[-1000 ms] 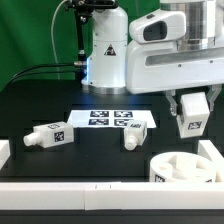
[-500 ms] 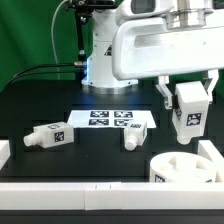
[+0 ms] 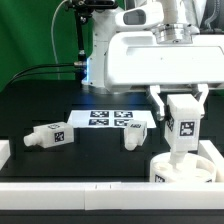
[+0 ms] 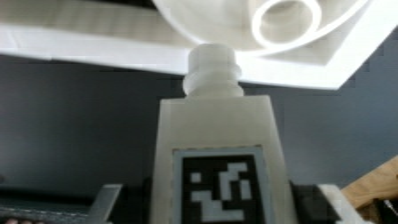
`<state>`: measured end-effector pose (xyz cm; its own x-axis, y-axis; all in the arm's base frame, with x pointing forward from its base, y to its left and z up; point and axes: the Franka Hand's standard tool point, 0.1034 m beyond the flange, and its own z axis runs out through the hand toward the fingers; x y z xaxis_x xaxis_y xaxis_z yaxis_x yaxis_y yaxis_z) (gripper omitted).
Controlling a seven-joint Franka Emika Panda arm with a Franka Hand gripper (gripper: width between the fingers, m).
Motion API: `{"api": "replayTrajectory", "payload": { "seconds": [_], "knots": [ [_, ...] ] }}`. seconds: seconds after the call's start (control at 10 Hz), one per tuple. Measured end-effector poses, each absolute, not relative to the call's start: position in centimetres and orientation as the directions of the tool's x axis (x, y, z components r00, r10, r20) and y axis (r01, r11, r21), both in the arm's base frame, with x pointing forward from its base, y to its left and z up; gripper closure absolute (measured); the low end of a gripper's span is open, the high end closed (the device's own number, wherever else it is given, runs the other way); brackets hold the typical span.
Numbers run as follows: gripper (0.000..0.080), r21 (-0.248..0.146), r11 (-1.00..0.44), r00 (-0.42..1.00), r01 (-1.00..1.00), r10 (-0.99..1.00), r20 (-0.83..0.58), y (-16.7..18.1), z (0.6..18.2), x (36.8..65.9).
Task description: Assemble stool
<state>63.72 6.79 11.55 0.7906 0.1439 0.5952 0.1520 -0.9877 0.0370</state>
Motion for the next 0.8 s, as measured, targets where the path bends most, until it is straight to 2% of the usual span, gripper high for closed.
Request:
{"api": "replayTrajectory", "payload": {
  "seconds": [0.4, 0.8],
  "knots": [
    [0.0465, 0.026, -0.983, 0.788, 0.183, 0.163, 0.594, 9.8, 9.5, 62.8],
    [0.0465, 0.023, -0.982, 0.792, 0.187, 0.165, 0.588, 10.0, 8.8, 62.9]
  ]
}}
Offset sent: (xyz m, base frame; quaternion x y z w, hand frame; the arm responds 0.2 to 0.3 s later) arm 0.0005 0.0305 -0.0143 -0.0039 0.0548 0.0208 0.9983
